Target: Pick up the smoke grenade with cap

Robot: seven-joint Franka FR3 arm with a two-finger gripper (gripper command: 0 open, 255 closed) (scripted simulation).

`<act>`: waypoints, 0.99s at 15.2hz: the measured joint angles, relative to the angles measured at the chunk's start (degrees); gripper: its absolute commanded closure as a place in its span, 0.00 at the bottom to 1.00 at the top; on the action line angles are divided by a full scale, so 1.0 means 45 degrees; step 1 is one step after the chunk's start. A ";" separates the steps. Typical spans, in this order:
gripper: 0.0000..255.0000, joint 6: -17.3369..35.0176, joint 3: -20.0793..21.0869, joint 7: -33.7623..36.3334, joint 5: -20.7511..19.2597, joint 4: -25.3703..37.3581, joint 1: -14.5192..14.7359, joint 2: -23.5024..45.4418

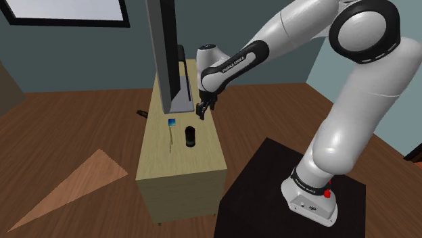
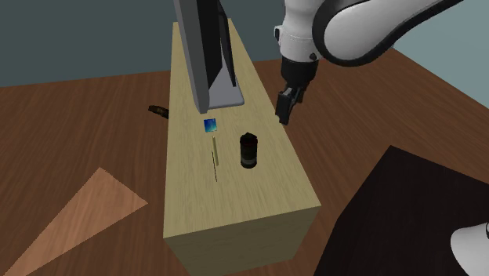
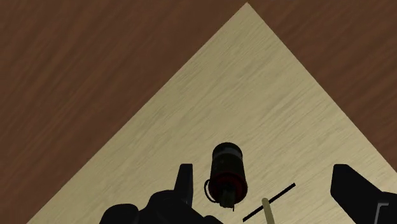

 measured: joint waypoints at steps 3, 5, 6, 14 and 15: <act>0.00 0.0643 -0.0022 0.0355 -0.0385 0.0869 0.0048 0.1482; 0.00 0.0903 -0.0039 0.0660 -0.0640 0.1588 0.0157 0.2458; 0.00 0.1033 -0.0065 0.0778 -0.0760 0.1967 0.0202 0.2957; 0.00 0.1483 -0.0447 0.1288 -0.1419 0.5777 0.0498 0.7135; 0.00 0.1472 -0.0499 0.1289 -0.1464 0.6199 0.0502 0.7534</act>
